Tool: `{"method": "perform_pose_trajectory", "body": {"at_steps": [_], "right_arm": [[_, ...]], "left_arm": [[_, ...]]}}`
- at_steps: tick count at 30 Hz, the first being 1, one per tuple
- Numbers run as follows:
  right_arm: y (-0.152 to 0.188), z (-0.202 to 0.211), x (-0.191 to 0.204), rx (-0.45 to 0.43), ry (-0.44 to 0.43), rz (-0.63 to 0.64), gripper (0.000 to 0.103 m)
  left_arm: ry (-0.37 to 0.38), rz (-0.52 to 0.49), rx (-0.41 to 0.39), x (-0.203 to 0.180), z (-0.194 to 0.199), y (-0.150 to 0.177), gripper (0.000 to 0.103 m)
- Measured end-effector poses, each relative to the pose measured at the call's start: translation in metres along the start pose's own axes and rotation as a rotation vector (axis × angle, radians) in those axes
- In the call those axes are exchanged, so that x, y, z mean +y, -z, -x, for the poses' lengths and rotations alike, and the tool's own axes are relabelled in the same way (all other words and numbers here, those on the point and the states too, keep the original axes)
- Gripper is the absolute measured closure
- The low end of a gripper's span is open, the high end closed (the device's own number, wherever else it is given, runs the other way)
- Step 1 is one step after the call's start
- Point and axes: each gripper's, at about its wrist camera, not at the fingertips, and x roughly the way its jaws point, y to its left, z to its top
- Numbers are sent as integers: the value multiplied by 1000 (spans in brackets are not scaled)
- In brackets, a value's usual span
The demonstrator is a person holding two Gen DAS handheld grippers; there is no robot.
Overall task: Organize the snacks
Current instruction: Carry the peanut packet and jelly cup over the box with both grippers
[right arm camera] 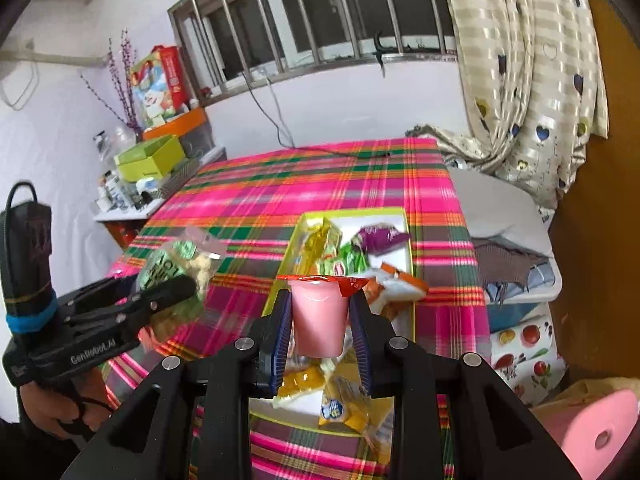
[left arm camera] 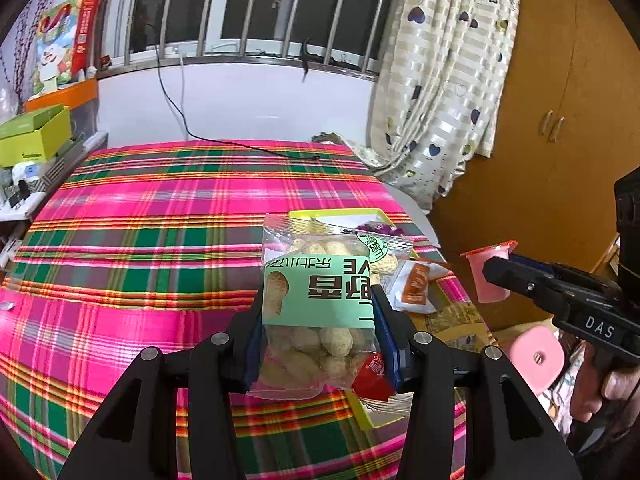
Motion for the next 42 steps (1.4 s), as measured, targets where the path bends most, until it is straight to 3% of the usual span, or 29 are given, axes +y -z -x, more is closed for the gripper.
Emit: {"method": "perform_pose_trajectory", "body": {"at_steps": [8,19,29,42], "right_arm": [[41,-32,12,138,-65,22,77],[64,-56,12,226,-102,21,75],[57,-36,19,183,-40,81,64],[51,-28,4,148,-14,70,63]], "left_arm": [[6,2,24,-2,-10,-1,55],[23,3,49,-4,-17,3,55],[69,-4,97,-13,-34,8,55],[88,-6,159,-24,-63,8,55]]}}
